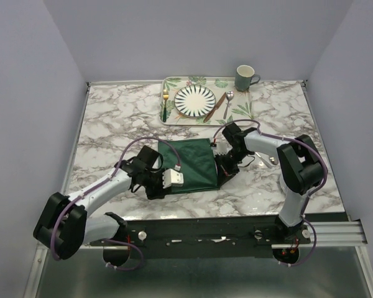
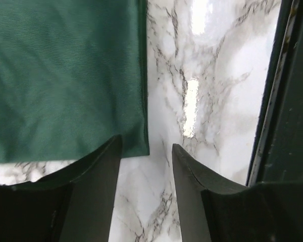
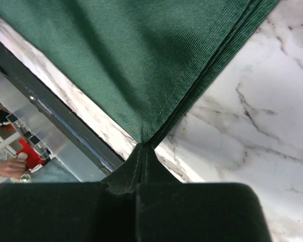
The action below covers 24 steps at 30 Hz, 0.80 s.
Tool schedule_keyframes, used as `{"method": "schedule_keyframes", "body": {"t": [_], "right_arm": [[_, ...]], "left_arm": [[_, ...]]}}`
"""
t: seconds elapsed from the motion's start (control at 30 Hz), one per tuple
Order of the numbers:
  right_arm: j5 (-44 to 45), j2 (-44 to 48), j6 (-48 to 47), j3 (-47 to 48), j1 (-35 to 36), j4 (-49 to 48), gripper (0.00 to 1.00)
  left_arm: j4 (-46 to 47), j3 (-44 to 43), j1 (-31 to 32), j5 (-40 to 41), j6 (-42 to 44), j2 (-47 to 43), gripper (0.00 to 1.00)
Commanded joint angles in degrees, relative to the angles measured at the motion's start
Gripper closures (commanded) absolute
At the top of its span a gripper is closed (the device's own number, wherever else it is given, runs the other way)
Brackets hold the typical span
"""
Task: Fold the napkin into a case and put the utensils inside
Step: Rotate the lower triangle-folded napkin at the center of the board.
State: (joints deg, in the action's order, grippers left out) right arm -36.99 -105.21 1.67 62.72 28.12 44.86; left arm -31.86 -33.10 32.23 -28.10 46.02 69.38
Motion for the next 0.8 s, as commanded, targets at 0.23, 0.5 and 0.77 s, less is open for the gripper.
{"method": "schedule_keyframes", "body": {"t": [0.23,0.5,0.77], "right_arm": [[0.96,-3.51,-0.27,0.3,-0.17,1.11,0.99],[1.22,-3.69,-0.88,0.39,-0.17,1.81,0.99],[-1.15,3.14,-4.13,1.61,-0.17,6.01,0.7]], "left_arm": [[-3.3,-10.58,-6.74,-13.74,-18.16,-7.71,0.4],[-5.6,-9.53,-6.65,-5.76,-10.85,4.35,0.58],[-9.45,-12.68,-7.26,-6.96,-5.68,6.57,0.47]]}}
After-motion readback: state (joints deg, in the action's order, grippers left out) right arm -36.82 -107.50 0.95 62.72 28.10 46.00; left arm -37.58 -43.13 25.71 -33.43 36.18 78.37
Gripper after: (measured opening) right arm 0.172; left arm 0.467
